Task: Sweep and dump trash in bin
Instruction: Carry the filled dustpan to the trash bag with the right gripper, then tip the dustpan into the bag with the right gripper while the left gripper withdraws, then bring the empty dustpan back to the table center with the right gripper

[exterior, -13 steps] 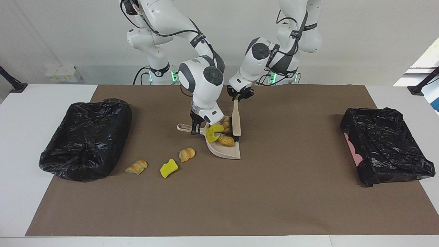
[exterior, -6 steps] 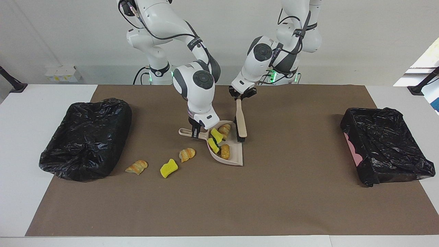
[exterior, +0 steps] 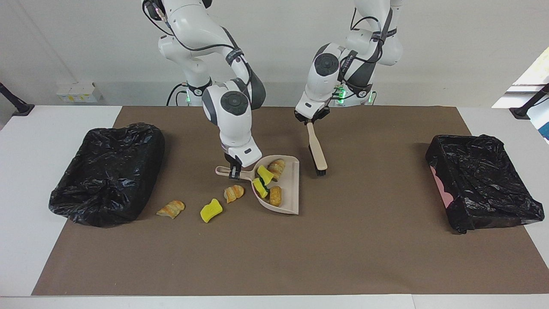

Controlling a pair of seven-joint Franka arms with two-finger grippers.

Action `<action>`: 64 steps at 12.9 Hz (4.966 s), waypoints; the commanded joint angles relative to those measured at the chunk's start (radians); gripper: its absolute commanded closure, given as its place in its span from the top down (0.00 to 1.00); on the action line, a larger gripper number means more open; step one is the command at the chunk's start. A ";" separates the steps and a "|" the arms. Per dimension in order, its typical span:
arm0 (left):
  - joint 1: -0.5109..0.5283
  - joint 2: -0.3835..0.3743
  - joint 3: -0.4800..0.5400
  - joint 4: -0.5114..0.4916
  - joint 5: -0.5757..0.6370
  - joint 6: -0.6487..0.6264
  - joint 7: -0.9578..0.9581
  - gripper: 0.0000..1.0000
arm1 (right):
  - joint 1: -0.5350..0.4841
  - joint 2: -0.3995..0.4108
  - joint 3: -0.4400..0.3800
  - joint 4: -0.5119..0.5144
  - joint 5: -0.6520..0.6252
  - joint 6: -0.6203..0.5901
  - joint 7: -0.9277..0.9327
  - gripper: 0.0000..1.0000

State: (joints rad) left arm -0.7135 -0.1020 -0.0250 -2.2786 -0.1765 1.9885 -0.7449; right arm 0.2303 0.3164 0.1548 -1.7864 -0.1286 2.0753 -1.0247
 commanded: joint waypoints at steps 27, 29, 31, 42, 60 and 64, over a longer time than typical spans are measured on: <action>0.003 0.131 0.005 0.092 0.109 0.250 0.071 1.00 | -0.796 -0.163 -0.001 0.197 -0.313 -0.292 -0.805 0.00; 0.110 0.139 0.005 0.143 0.176 0.242 0.171 1.00 | -0.821 -0.192 -0.001 0.133 -0.382 -0.178 -0.801 0.00; 0.204 0.134 0.010 0.175 0.180 0.213 0.350 1.00 | -0.819 -0.241 -0.001 0.041 -0.478 -0.126 -0.715 0.00; 0.625 0.097 0.017 0.654 0.181 -0.353 0.897 1.00 | -0.830 -0.356 -0.001 -0.081 -0.744 -0.121 -0.529 0.00; 0.654 0.096 0.042 0.806 0.183 -0.487 0.906 1.00 | -0.461 -0.344 0.011 -0.114 -0.189 -0.224 -0.128 0.00; 0.646 0.079 0.040 0.792 0.180 -0.499 0.897 1.00 | -0.347 -0.258 0.011 -0.114 -0.109 -0.199 0.157 0.00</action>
State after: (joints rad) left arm -0.0692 -0.0169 0.0190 -1.4963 -0.0126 1.5148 0.1453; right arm -0.1469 0.0208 0.1669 -1.9031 -0.2929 1.8581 -0.9755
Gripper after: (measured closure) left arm 0.000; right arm 0.692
